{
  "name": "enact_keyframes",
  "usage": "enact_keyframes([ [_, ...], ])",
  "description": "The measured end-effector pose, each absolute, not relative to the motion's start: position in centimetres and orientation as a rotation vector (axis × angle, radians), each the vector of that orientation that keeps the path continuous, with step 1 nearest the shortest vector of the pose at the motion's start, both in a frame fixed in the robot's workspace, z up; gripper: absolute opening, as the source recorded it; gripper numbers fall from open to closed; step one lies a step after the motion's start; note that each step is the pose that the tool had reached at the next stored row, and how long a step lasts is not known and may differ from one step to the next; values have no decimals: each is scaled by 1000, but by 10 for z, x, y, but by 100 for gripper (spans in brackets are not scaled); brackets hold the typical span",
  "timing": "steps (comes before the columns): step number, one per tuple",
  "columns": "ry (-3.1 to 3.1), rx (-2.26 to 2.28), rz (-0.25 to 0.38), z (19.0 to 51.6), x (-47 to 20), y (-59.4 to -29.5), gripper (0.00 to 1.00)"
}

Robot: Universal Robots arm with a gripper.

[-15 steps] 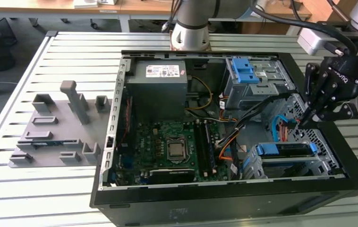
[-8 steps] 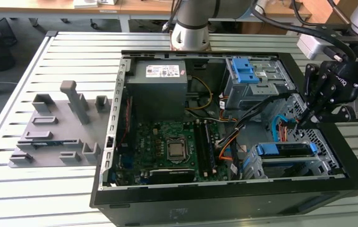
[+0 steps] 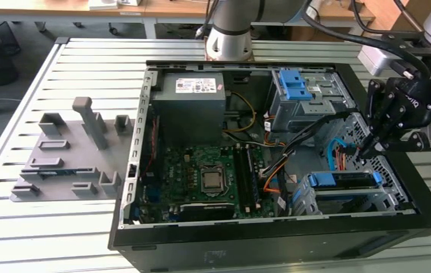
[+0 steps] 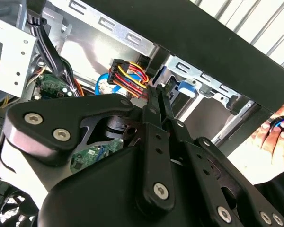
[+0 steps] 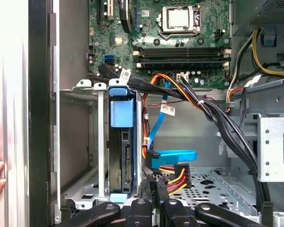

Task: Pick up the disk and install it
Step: 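Insert the first disk wire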

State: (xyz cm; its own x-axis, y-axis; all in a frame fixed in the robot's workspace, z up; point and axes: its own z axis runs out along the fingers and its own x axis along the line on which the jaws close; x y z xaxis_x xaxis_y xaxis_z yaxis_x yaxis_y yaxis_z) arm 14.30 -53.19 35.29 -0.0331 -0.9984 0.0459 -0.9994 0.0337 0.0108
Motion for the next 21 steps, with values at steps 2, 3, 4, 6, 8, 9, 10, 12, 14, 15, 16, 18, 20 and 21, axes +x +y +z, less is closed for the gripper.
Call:
enact_keyframes([
  [2,-2233,2160,29,352,142,-536,16],
  [3,-2236,2163,24,352,142,-538,16],
  [4,-2239,2166,18,352,142,-540,16],
  [6,-2244,2170,9,351,141,-542,16],
  [8,-2246,2172,6,350,141,-543,16],
  [9,-2246,2172,6,350,140,-544,16],
  [10,-2246,2172,7,349,140,-544,16],
  [12,-2246,2172,7,348,140,-546,16],
  [14,-2246,2173,7,347,140,-549,16],
  [15,-2246,2173,7,347,139,-550,16],
  [16,-2247,2173,8,347,139,-551,16],
  [18,-2247,2174,10,346,137,-552,16],
  [20,-2248,2175,11,345,135,-552,16],
  [21,-2248,2175,11,345,134,-553,16],
])
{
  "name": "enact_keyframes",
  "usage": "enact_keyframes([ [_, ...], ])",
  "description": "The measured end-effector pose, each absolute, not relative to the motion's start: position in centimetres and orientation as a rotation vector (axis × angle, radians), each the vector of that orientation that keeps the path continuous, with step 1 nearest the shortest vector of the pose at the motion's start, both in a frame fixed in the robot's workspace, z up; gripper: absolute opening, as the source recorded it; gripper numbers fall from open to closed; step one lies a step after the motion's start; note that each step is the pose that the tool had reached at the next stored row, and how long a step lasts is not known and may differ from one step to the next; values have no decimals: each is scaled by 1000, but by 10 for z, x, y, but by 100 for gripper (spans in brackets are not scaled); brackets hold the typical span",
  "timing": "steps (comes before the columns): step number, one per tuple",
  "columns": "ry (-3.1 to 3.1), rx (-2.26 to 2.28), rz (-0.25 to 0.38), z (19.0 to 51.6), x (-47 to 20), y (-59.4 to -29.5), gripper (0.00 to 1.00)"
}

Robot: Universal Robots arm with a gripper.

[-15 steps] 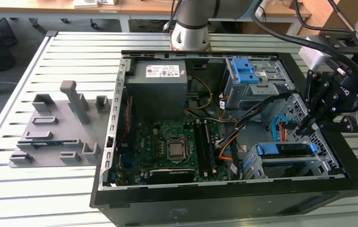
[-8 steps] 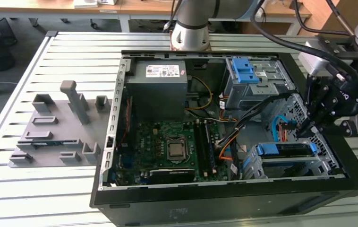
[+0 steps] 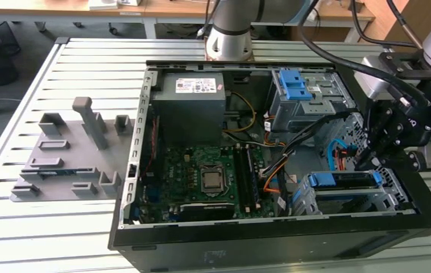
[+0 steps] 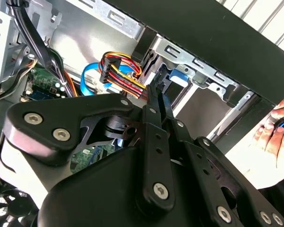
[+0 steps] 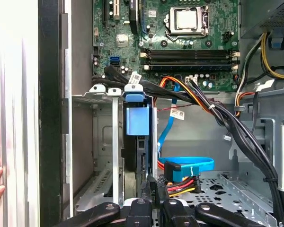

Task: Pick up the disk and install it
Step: 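Insert the first disk wire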

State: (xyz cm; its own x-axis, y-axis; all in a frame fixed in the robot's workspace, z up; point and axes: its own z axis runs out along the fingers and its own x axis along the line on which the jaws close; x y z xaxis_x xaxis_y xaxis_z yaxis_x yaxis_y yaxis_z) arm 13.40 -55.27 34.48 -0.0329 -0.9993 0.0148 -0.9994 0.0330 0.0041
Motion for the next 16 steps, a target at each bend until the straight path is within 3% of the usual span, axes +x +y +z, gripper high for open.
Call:
enact_keyframes([
  [16,-2248,2190,24,340,129,-559,16],
])
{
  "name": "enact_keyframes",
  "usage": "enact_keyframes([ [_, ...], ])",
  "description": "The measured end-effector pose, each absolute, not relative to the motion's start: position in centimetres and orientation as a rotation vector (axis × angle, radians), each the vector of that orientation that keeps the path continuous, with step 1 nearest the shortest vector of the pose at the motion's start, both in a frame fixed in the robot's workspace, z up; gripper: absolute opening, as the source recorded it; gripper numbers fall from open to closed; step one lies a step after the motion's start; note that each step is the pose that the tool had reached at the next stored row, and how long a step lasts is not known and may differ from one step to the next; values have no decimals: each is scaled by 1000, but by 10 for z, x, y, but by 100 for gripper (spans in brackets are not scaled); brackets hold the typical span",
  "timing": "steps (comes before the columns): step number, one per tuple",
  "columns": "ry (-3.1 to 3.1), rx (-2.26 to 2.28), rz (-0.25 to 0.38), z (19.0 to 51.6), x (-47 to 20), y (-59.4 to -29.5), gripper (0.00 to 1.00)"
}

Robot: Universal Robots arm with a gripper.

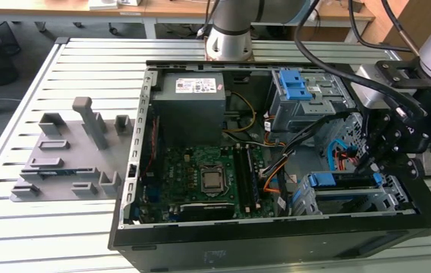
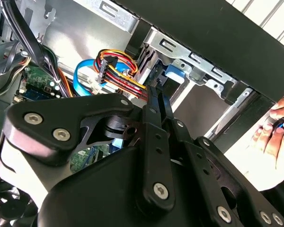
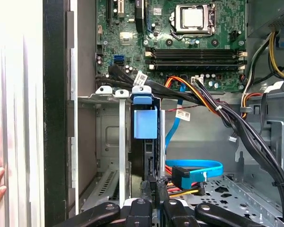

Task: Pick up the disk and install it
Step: 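Insert the first disk wire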

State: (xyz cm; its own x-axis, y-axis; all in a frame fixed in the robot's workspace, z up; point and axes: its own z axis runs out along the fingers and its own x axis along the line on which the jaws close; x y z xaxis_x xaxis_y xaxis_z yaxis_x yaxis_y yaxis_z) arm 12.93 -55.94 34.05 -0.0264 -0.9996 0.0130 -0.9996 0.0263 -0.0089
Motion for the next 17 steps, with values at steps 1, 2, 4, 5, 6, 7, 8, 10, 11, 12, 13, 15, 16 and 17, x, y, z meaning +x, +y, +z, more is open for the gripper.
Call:
enact_keyframes([
  [1,-2248,2190,24,340,129,-559,16],
  [2,-2248,2190,25,340,129,-559,16],
  [4,-2248,2190,25,340,129,-559,16],
  [5,-2248,2190,24,340,129,-559,16],
  [6,-2248,2190,24,340,129,-559,16],
  [7,-2248,2190,24,339,129,-559,16],
  [8,-2248,2190,24,339,129,-559,16],
  [10,-2248,2190,24,339,129,-559,16],
  [11,-2248,2190,24,338,129,-559,16],
  [12,-2248,2189,24,338,129,-559,16],
  [13,-2249,2189,24,338,129,-559,16],
  [15,-2249,2189,24,337,129,-559,16],
  [16,-2249,2189,24,337,129,-559,16],
  [17,-2250,2188,24,337,129,-559,16],
])
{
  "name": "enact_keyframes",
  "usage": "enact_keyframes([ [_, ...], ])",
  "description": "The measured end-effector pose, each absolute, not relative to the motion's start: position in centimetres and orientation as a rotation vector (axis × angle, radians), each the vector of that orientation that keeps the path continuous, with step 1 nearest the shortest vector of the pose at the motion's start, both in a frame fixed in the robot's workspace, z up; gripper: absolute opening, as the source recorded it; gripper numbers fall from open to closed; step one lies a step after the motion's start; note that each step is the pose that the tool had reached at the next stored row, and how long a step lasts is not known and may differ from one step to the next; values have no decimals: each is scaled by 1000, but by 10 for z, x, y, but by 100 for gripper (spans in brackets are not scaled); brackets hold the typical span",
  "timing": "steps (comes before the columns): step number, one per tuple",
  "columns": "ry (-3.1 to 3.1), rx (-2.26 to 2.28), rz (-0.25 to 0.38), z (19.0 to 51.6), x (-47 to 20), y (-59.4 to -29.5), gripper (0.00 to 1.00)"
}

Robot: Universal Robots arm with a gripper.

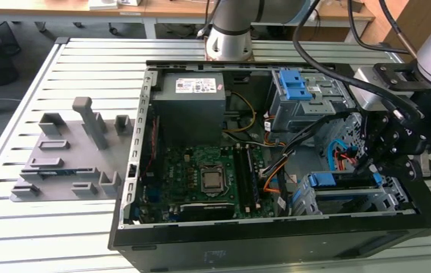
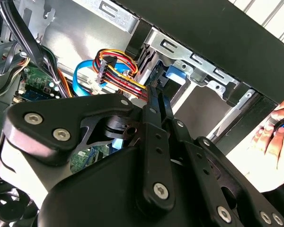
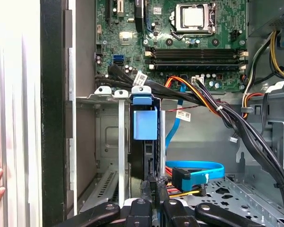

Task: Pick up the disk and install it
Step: 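Insert the first disk wire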

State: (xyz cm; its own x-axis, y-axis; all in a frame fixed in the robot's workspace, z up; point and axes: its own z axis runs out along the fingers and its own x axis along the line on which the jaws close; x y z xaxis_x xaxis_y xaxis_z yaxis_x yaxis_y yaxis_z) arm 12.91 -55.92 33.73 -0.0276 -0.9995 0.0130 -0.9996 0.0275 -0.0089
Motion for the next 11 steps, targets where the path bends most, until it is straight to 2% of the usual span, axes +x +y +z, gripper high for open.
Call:
enact_keyframes([
  [11,-2250,2188,25,335,129,-559,16],
])
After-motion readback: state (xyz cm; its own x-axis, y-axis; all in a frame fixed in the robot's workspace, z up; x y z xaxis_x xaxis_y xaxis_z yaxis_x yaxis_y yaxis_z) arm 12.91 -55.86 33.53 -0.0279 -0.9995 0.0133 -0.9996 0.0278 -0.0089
